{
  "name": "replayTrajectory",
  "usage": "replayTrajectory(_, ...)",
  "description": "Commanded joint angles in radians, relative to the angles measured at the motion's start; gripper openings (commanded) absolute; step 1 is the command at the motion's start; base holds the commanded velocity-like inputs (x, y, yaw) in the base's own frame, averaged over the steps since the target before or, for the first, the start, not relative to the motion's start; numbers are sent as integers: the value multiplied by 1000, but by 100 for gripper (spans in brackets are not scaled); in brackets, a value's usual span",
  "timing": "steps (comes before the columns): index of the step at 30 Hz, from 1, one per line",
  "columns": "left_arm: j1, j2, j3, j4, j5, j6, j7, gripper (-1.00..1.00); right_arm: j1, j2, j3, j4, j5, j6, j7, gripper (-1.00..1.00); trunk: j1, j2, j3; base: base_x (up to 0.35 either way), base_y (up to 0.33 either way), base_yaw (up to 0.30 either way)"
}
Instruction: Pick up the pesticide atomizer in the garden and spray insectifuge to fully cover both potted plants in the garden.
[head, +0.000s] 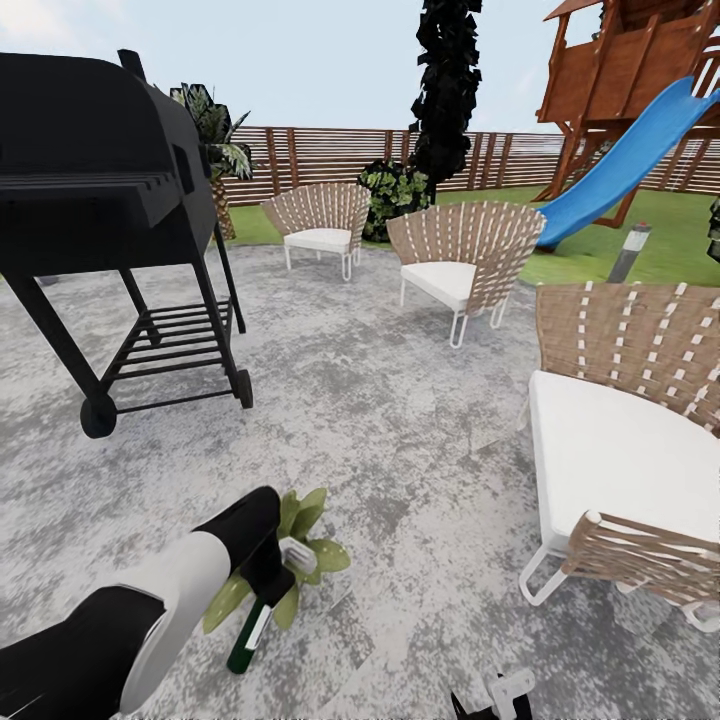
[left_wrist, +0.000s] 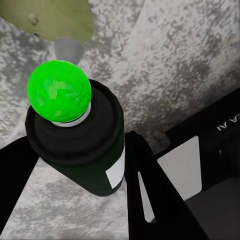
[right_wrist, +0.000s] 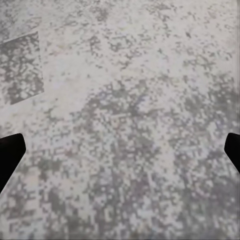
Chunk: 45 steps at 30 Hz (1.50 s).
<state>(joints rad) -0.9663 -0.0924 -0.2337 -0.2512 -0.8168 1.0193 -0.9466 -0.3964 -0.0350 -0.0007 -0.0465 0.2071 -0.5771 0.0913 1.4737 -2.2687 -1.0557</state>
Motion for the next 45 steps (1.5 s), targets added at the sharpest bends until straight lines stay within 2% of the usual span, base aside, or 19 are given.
replayTrajectory(1,1,1,-1,0,-10,4,-11,-100,0,0,-1,0,0,-3,4,100,0,0,-1,-18,-11,0)
replayTrajectory(8,-3,-3,0,-7,-10,5,-11,-100,0,0,-1,0,0,-3,4,100,0,0,-1,-2,-2,0)
replayTrajectory(15,-53,-5,-2,1,-9,6,-11,-100,0,0,-1,0,0,-3,4,100,0,0,-1,0,0,0)
replayTrajectory(20,-45,9,-16,5,-9,3,-11,-100,0,0,-1,0,0,-3,4,100,0,0,-1,0,0,0)
replayTrajectory(25,-31,10,-56,9,-9,1,-10,-100,0,0,-1,0,0,-3,4,100,0,0,-1,0,0,0)
replayTrajectory(33,-17,12,-59,27,-10,-1,-9,-100,0,0,-1,0,0,-3,4,100,0,0,-1,-213,0,0)
replayTrajectory(37,-17,51,-59,28,-10,-2,-9,-100,0,0,-1,0,0,-3,4,100,0,0,-1,-37,0,0)
replayTrajectory(39,-15,96,-60,29,-9,-3,-10,-100,0,0,-1,0,0,-3,4,100,0,0,-1,-4,0,0)
replayTrajectory(42,12,104,-61,28,-10,-4,-10,-100,-1,0,-1,0,0,-3,4,100,0,0,-1,0,0,0)
replayTrajectory(45,35,102,-59,27,-11,-5,-10,-100,0,0,-1,0,0,-3,4,100,0,0,-1,0,0,0)
